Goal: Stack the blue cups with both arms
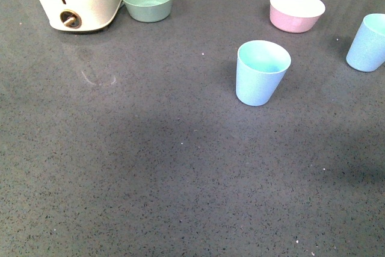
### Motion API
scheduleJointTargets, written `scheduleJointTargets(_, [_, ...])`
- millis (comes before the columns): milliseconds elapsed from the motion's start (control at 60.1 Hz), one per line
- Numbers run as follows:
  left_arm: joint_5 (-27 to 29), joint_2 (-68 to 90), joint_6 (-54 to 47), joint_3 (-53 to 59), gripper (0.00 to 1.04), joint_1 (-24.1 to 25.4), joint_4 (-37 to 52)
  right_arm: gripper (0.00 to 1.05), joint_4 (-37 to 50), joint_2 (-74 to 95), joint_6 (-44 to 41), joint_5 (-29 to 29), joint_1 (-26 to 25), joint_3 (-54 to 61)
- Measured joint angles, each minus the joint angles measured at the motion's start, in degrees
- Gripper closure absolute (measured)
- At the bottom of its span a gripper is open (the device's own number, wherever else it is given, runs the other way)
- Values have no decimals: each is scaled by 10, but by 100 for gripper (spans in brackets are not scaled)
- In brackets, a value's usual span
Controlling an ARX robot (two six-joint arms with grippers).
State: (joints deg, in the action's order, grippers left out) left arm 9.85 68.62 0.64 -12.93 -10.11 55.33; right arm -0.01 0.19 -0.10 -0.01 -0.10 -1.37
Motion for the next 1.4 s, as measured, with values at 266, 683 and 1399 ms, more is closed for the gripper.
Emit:
scheduleJointTargets(266, [-33, -101, 0, 58, 103, 34, -46, 9, 0, 0, 0, 0, 0, 0])
scheduleJointTargets(683, [-99, -262, -1, 118, 103, 99, -146, 9, 0, 0, 0, 0, 0, 0])
scheduleJointTargets(1399, [-99, -539, -2, 121, 103, 99, -406, 9, 0, 0, 0, 0, 0, 0])
